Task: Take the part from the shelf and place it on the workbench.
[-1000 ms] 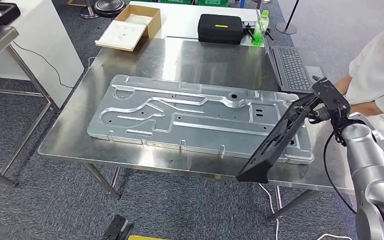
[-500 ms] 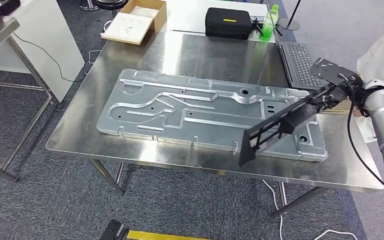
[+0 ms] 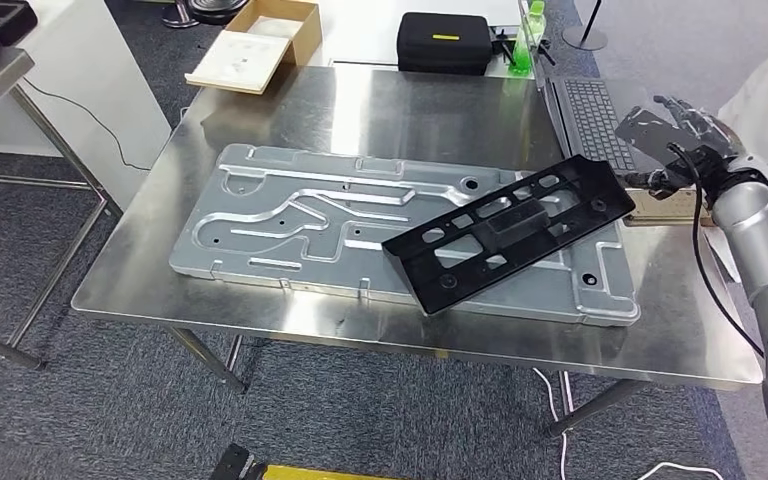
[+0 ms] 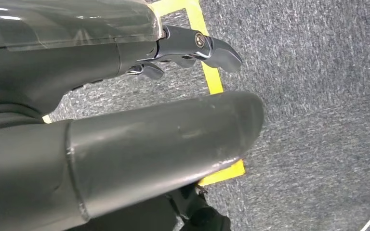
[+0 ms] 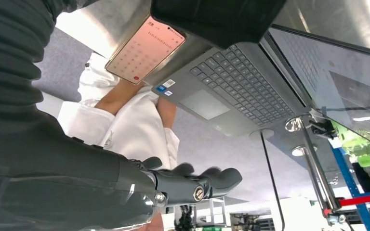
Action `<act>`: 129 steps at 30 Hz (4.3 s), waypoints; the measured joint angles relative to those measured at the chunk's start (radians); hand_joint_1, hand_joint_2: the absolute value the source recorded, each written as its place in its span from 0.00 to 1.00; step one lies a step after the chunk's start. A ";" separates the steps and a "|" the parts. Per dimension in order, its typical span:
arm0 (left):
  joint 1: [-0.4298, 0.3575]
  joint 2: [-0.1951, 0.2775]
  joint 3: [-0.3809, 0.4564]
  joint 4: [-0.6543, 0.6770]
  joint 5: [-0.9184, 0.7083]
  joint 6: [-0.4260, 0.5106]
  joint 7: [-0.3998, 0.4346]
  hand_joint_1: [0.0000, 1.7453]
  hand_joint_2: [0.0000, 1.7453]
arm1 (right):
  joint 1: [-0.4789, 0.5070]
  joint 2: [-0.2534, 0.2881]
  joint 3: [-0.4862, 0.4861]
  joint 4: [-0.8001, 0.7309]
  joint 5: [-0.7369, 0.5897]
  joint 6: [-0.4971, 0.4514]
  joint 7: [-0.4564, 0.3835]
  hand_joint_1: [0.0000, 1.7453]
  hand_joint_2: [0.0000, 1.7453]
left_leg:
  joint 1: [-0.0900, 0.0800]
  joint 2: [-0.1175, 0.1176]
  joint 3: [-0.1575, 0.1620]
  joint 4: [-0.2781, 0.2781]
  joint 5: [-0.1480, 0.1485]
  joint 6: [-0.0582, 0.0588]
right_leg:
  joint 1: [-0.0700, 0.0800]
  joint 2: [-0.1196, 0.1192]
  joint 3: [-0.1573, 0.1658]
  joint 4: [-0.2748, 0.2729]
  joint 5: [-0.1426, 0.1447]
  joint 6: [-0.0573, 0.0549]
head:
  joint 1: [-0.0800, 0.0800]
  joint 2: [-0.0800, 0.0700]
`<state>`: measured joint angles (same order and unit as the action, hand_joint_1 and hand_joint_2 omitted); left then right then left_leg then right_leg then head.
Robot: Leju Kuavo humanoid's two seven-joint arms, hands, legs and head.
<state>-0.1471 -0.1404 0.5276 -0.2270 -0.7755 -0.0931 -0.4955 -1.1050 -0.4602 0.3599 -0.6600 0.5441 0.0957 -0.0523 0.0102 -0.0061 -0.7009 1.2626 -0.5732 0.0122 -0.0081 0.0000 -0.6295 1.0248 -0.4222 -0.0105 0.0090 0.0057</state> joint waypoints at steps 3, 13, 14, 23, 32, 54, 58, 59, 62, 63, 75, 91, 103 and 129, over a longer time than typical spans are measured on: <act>0.003 0.000 0.000 0.000 0.000 0.000 0.000 0.00 0.00 | 0.003 0.002 0.006 0.000 0.000 0.000 0.000 0.00 1.00 | -0.002 0.000 -0.014 0.002 0.040 0.009 | 0.009 0.002 0.003 0.004 -0.004 -0.005 | 0.000 0.000; -0.001 0.002 0.001 0.000 -0.001 0.003 0.002 0.00 0.00 | -0.006 0.004 0.035 0.023 0.088 -0.065 0.070 0.00 0.00 | -0.009 0.003 0.106 -0.262 0.151 0.044 | 0.001 0.003 -0.031 0.079 -0.053 0.033 | 0.000 0.000; -0.002 0.002 0.001 0.000 -0.002 0.005 0.002 0.00 0.00 | 0.001 0.004 0.036 0.028 0.090 -0.130 0.059 0.00 0.00 | -0.008 0.003 0.107 -0.264 0.152 0.046 | -0.002 0.003 -0.058 0.136 -0.080 0.040 | 0.001 0.000; 0.000 -0.007 0.005 0.000 -0.010 0.028 0.009 0.00 0.00 | 0.525 0.214 -0.155 -0.395 0.041 -0.608 -0.324 0.00 0.00 | 0.015 -0.009 0.119 -0.246 0.121 -0.004 | -0.021 0.002 0.006 0.008 -0.007 0.054 | 0.002 0.000; 0.006 -0.026 0.006 0.001 -0.037 0.039 0.023 0.00 0.00 | 0.930 0.551 -0.155 -0.871 0.543 -0.793 -0.449 0.00 0.00 | 0.017 -0.001 0.004 0.038 -0.031 -0.023 | 0.004 -0.046 0.015 0.007 -0.023 -0.014 | 0.000 0.000; -0.024 -0.045 -0.002 0.001 -0.055 0.031 0.035 0.00 0.00 | 0.883 0.510 -0.118 -1.069 0.695 -0.795 -0.272 0.00 0.00 | 0.001 -0.097 0.121 -0.240 0.120 0.012 | -0.007 0.082 0.035 0.018 -0.043 0.024 | 0.000 0.000; -0.021 -0.048 -0.002 0.001 -0.055 0.032 0.035 0.00 0.00 | 0.856 0.488 -0.087 -1.074 0.716 -0.795 -0.229 0.00 0.00 | 0.000 -0.073 0.094 -0.203 0.097 -0.010 | -0.012 0.033 0.045 -0.003 -0.034 0.001 | -0.004 0.000; -0.021 -0.049 -0.002 0.001 -0.054 0.032 0.035 0.00 0.00 | 0.851 0.481 -0.079 -1.076 0.718 -0.795 -0.220 0.00 0.00 | 0.001 -0.044 0.072 -0.156 0.070 -0.013 | -0.011 0.018 0.047 -0.006 -0.033 -0.004 | -0.006 0.000; -0.019 -0.051 -0.002 0.001 -0.053 0.032 0.035 0.00 0.00 | 0.845 0.458 -0.058 -1.077 0.722 -0.795 -0.199 0.00 0.00 | 0.003 -0.006 -0.013 0.014 0.001 -0.022 | -0.004 -0.026 0.048 -0.004 -0.037 -0.012 | -0.008 0.000; -0.016 -0.051 -0.002 0.001 -0.052 0.032 0.035 0.00 0.00 | 0.843 0.451 -0.051 -1.077 0.722 -0.795 -0.191 0.00 0.00 | 0.003 -0.003 -0.019 0.024 0.008 -0.023 | -0.003 -0.040 0.048 -0.003 -0.039 -0.012 | -0.008 0.000; -0.006 -0.057 -0.002 0.001 -0.052 0.034 0.035 0.00 0.00 | 0.806 0.393 -0.005 -1.072 0.714 -0.795 -0.144 0.00 0.00 | -0.004 0.006 0.113 -0.259 0.143 0.034 | -0.002 -0.017 0.002 0.135 -0.137 0.036 | -0.007 0.000; 0.009 -0.050 0.014 0.002 -0.021 0.049 0.020 0.00 0.00 | 0.713 0.406 0.052 -1.025 0.673 -0.795 -0.174 0.00 0.00 | 0.001 -0.024 -0.002 -0.060 0.048 -0.021 | -0.013 -0.005 0.059 -0.012 -0.039 -0.006 | -0.012 0.000; 0.023 -0.029 0.024 0.002 -0.017 0.058 0.018 0.00 0.00 | 0.699 0.444 0.052 -1.008 0.632 -0.795 -0.242 0.00 0.00 | -0.002 0.025 0.095 -0.243 0.141 0.015 | -0.001 -0.103 0.066 0.017 -0.076 0.031 | -0.011 0.000; 0.033 0.014 0.031 0.002 -0.034 0.072 0.032 0.00 0.00 | 0.704 0.521 0.043 -0.993 0.596 -0.795 -0.328 0.00 0.00 | -0.001 0.055 0.082 -0.214 0.134 -0.016 | 0.000 -0.097 0.066 0.008 -0.067 0.008 | -0.015 0.000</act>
<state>-0.1143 -0.1266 0.5582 -0.2251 -0.8095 -0.0208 -0.4638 -0.4013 0.0611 0.4031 -1.6533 1.1401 -0.6992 -0.3807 0.0095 0.0490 -0.6187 1.0490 -0.4395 -0.0042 -0.0084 -0.0969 -0.5639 1.0328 -0.4893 -0.0025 -0.0058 0.0057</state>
